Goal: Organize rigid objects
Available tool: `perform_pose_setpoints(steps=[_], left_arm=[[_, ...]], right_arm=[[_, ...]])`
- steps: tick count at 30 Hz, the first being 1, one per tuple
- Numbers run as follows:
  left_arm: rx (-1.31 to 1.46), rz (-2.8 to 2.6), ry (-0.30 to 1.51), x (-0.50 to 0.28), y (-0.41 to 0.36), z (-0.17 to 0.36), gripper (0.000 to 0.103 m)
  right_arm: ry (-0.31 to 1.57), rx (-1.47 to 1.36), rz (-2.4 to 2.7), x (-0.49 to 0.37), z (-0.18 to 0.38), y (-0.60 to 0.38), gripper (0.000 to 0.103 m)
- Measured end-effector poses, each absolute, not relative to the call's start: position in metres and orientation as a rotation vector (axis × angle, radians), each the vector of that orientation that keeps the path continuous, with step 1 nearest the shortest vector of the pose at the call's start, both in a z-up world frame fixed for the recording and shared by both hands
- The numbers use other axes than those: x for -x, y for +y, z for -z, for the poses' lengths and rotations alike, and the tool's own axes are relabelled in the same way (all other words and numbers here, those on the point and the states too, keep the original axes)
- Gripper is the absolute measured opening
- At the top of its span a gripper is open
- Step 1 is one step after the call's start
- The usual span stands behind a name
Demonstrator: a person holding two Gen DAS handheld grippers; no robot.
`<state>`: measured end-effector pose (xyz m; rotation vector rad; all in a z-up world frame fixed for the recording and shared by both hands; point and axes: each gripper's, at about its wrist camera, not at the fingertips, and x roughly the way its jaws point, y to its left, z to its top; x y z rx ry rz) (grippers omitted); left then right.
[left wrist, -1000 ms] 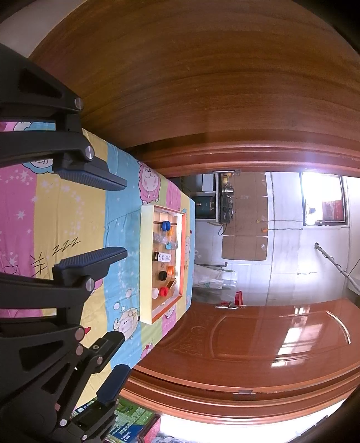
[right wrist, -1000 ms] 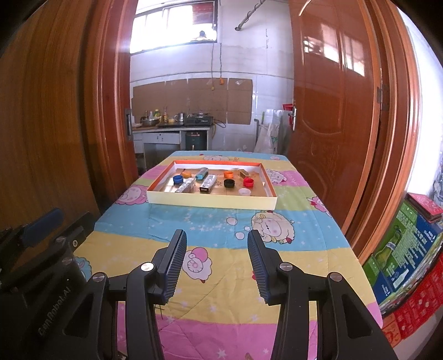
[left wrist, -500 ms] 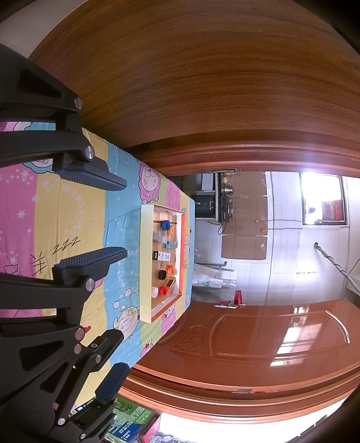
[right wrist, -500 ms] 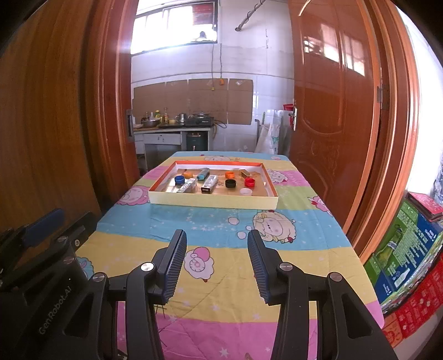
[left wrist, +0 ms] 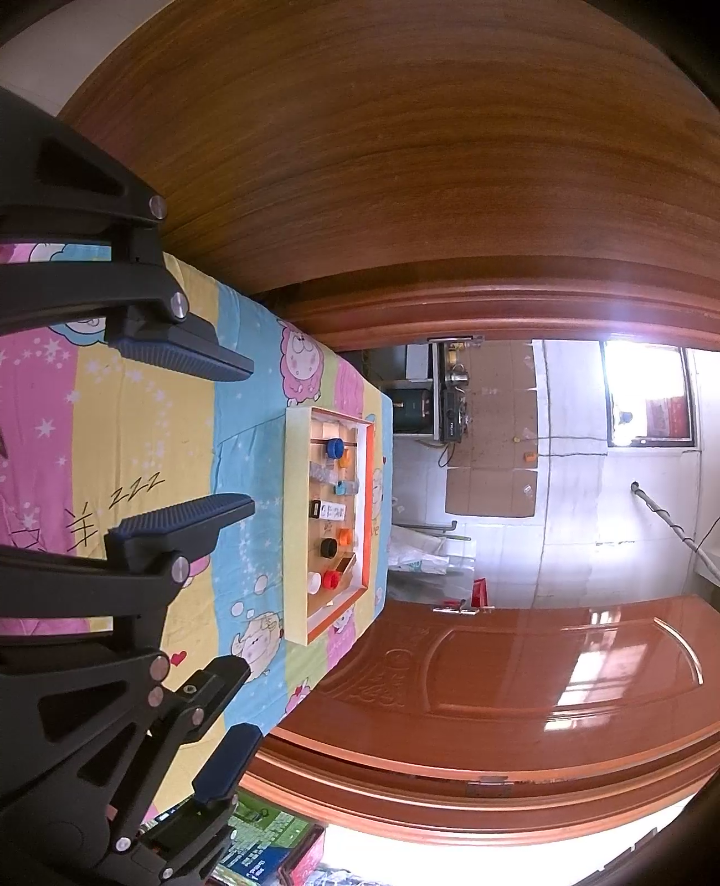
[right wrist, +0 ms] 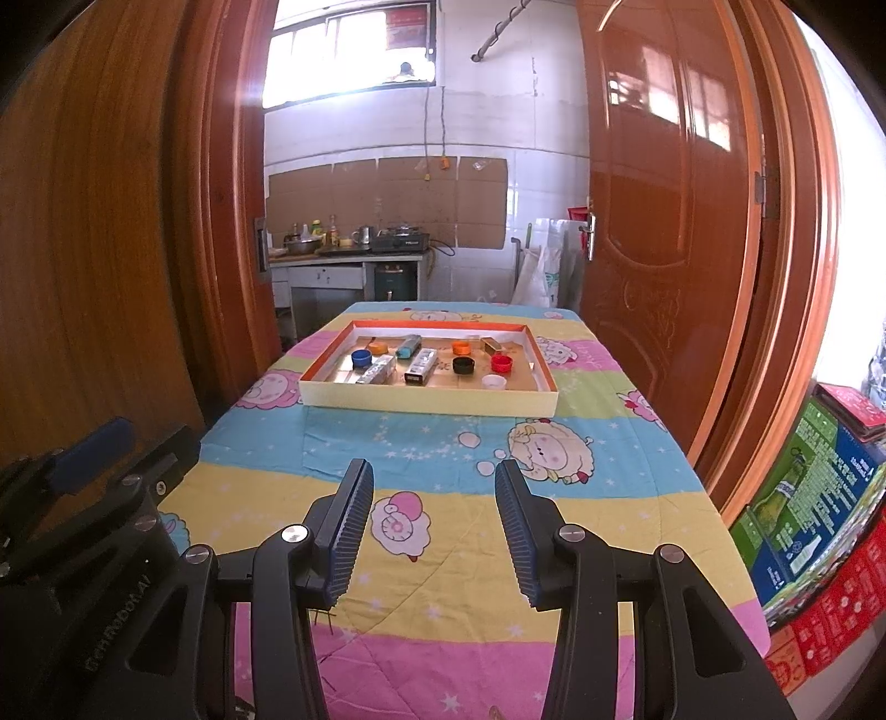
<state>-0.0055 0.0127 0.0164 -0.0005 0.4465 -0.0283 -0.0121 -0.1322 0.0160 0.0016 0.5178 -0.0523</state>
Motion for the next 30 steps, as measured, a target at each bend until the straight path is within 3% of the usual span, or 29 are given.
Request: perform_pose_setpoints(steps=[30], left_arm=[[0.001,0.039,0.447,0.0054,0.0123,-0.0161,0.042]], right_arm=[[0.519,-0.003,0.050,0.0120,-0.0166,-0.1306,0.047]])
